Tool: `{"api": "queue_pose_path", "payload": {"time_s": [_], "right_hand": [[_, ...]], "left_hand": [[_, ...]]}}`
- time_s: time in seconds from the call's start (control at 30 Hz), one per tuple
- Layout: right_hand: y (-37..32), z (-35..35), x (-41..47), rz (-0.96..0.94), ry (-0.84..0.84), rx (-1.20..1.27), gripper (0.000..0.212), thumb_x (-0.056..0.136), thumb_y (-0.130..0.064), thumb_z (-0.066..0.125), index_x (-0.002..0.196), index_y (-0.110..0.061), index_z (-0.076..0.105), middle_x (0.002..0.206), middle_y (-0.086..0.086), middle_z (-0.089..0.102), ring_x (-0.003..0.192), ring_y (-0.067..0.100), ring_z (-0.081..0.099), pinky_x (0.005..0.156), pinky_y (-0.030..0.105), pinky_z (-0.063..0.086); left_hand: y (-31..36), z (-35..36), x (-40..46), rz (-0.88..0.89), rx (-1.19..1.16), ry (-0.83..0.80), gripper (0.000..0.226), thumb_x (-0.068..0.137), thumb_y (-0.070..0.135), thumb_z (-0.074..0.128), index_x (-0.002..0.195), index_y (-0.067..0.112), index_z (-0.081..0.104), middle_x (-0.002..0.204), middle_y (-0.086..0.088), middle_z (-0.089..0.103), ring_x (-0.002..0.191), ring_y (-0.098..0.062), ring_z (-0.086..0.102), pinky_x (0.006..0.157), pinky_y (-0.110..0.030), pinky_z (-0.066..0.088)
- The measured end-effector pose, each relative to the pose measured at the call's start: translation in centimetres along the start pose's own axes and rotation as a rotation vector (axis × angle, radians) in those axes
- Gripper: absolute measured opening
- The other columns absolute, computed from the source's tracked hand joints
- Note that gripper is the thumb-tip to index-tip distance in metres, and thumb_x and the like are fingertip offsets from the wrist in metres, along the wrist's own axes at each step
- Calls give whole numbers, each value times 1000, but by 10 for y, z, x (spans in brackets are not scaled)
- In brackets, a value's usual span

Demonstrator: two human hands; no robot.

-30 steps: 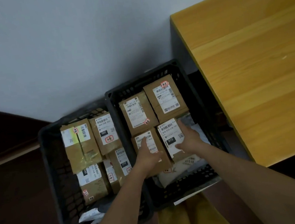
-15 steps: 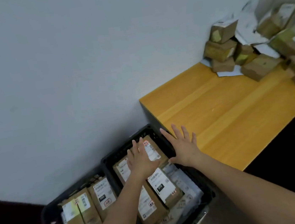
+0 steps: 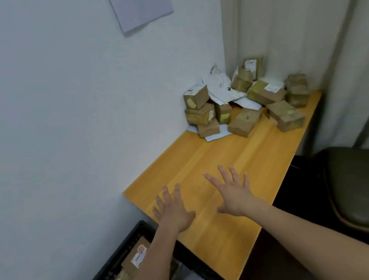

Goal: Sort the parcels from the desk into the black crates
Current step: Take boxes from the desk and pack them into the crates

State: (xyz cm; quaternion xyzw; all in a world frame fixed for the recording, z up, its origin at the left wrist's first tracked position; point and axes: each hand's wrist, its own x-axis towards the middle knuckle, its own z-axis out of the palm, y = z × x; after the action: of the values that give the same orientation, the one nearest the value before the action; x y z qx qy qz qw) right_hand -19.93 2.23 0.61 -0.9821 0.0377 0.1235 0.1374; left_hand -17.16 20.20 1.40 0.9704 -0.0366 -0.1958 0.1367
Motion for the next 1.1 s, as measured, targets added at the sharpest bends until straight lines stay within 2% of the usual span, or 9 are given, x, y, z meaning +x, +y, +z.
{"api": "queue_pose_path", "payload": {"time_s": [0.23,0.4,0.5,0.63,0.77,0.9,1.1], "right_hand": [[171,-93,4,194,116,6,106,87,-35,72,151,-51,-11,163,1,-21,150,35,-16,116,65,0],[261,-150,9,306,151,20,105,86,-36,73,151,-52,-8,163,2,-18,150,36,-13,116,67,1],[288,-164,22,306,171,43,106,86,-35,73,152,-50,-8,163,3,-17,150,37,-13,115,67,1],[303,-159,49,318,123,83,106,86,-33,73,152,-50,-9,163,3,-19,150,36,-14,116,66,0],[317,-153,82,322,54,83,103,88,-33,71,152,-49,-8,162,3,-22,149,35,-16,116,65,-1],[350,-178,120,380,7,46,98,88,-38,70,154,-45,-3,163,3,-20,149,36,-14,117,66,2],[385,-228,183,452,82,81,96,90,-38,67,153,-50,-4,163,2,-17,150,37,-11,117,66,2]], "left_hand": [[173,2,39,210,56,28,90,94,40,59,156,31,-7,160,-7,-27,148,-37,-18,120,-54,-1],[260,-7,67,340,112,72,88,94,37,59,156,30,-3,160,-7,-28,147,-39,-20,119,-57,-1],[290,-13,84,352,145,115,88,94,37,60,156,30,-2,161,-7,-25,147,-38,-19,119,-56,0],[308,-6,111,348,185,82,89,93,37,62,156,32,0,161,-5,-24,148,-37,-20,118,-56,-1],[328,-4,156,301,215,-38,89,93,40,62,157,31,0,161,-6,-23,148,-37,-17,119,-55,3],[360,-15,206,355,205,-141,88,93,42,61,157,23,4,163,-9,-18,149,-37,-13,121,-55,4],[394,-46,277,412,146,-101,86,93,37,60,156,31,1,162,-9,-18,149,-37,-13,121,-54,4]]}}
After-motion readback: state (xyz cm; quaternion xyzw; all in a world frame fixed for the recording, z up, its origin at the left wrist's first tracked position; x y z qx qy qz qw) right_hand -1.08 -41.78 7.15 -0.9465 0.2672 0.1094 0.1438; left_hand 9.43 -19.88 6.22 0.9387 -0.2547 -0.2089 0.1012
